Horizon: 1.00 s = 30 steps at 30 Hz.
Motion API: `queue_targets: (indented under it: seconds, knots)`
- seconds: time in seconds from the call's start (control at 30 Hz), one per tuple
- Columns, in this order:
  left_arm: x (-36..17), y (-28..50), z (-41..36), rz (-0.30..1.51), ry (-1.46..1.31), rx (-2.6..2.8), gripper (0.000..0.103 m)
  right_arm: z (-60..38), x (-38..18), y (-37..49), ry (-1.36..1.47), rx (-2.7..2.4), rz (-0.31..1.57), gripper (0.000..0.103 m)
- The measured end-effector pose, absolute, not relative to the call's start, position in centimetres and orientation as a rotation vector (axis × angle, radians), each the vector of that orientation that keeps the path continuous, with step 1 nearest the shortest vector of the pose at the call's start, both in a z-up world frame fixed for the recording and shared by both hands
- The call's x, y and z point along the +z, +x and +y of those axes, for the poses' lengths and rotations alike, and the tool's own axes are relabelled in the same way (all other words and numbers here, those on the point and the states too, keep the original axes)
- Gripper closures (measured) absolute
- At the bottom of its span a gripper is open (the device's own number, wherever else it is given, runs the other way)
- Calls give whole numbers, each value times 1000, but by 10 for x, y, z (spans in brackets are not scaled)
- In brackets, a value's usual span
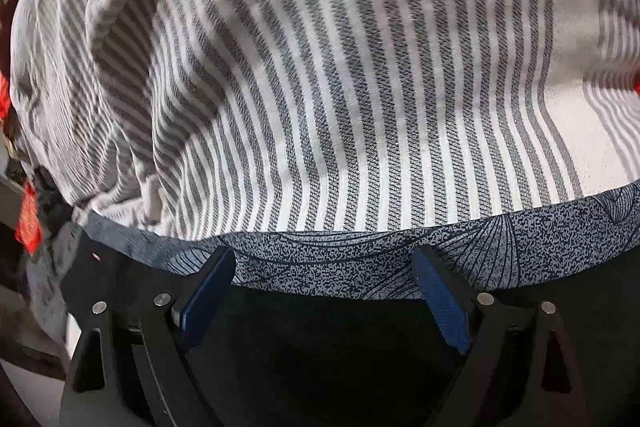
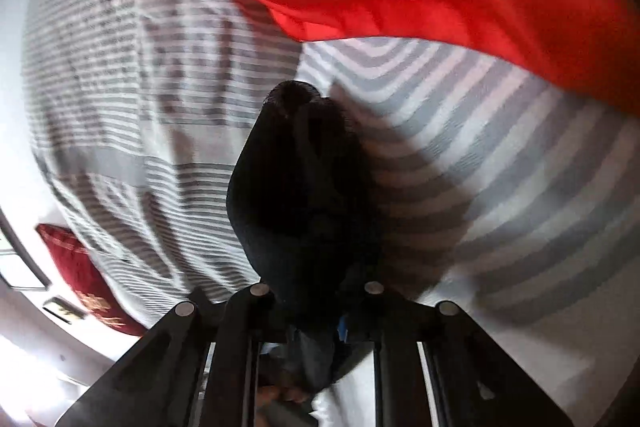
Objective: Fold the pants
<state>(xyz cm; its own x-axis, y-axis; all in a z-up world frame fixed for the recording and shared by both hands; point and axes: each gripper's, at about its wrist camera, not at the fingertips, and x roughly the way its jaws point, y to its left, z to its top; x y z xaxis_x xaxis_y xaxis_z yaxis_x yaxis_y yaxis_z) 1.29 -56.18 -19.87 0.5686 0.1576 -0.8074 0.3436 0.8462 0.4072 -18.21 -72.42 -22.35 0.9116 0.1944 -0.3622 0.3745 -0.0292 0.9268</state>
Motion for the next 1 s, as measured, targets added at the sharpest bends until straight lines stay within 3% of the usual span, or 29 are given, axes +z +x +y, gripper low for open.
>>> queue_targets:
  seconds: [0.37,0.5,0.63,1.0]
  knots:
    - [-187,-10,-531,1078,494,-221,11,-709,-164,-163,1551,-53,407,88]
    - [-196,-28,-531,968,534,-242,11,-691,-148,-149,1517,-1,416,88]
    - [-191,-19,-524,1025,488,-280,11,-672,-128,-132,1484,35,424,88]
    - [-139,9,-419,1045,408,-355,11,-586,-87,-62,1308,105,556,88]
